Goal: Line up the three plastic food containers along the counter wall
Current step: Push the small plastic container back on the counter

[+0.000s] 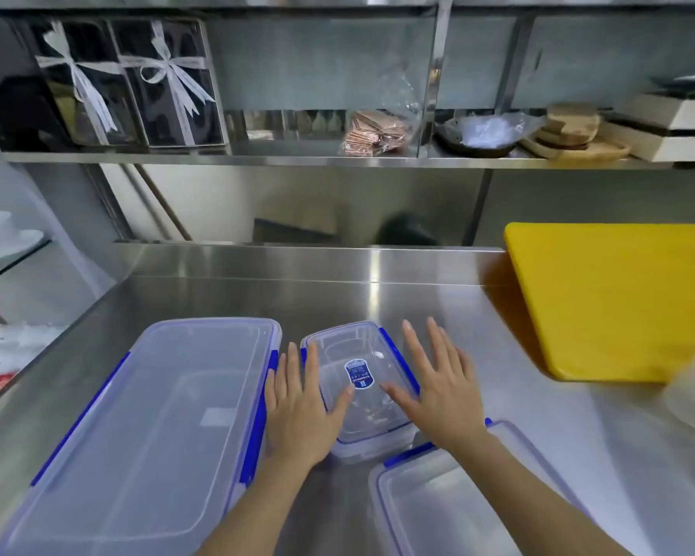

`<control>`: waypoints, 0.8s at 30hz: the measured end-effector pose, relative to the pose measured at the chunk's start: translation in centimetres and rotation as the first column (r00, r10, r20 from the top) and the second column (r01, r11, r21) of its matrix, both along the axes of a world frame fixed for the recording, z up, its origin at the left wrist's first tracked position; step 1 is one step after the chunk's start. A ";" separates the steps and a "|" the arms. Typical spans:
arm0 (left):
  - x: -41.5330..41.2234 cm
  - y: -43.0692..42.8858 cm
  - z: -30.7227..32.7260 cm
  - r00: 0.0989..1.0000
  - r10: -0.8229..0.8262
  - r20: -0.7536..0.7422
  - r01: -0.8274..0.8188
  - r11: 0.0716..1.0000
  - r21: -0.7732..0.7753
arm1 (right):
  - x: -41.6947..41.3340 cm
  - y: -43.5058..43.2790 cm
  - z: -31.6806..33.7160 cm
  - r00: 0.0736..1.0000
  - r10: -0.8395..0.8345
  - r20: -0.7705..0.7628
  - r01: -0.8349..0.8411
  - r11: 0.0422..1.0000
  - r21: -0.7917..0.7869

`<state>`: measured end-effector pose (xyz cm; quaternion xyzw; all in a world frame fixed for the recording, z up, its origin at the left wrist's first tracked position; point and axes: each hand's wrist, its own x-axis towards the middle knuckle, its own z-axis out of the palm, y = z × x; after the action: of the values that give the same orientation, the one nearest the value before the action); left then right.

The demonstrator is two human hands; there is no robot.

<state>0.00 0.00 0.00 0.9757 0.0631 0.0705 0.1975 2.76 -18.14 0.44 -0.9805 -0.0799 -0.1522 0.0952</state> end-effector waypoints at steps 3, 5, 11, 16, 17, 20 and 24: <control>0.4 -0.1 -0.1 0.995 0.012 -0.103 -0.022 0.995 -0.093 | 0.1 0.0 -0.8 0.998 -0.019 -0.061 0.022 0.999 0.039; 0.7 -0.4 0.2 0.977 0.008 -0.212 -0.079 0.940 -0.331 | 0.1 0.0 -1.5 0.990 0.000 -0.143 0.014 0.996 0.092; 1.3 -1.0 0.8 0.858 -0.069 -0.508 -0.352 0.642 -0.681 | 1.2 -0.3 -2.0 0.888 0.034 -0.459 0.108 0.954 0.280; 3.2 -0.7 0.6 0.923 -0.001 -0.384 -0.298 0.629 -0.718 | 2.3 -0.5 -2.7 0.875 0.118 -0.470 0.146 0.860 0.489; 3.8 -0.5 0.5 0.937 0.034 -0.349 -0.290 0.635 -0.716 | 2.5 -0.5 -2.7 0.870 0.166 -0.464 0.150 0.808 0.570; 5.5 -0.2 0.0 0.951 0.145 -0.272 -0.294 0.692 -0.659 | 3.0 -0.5 -2.5 0.826 0.320 -0.464 0.125 0.698 0.705; 6.0 -0.4 -0.8 0.947 0.052 -0.318 -0.240 0.771 -0.589 | 3.4 -0.3 -3.0 0.799 0.389 -0.459 -0.010 0.771 0.636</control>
<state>5.95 -0.36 -0.81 0.8478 0.1868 -0.0795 0.4899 6.13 -18.46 -2.61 -0.8815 -0.1041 0.1403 0.4387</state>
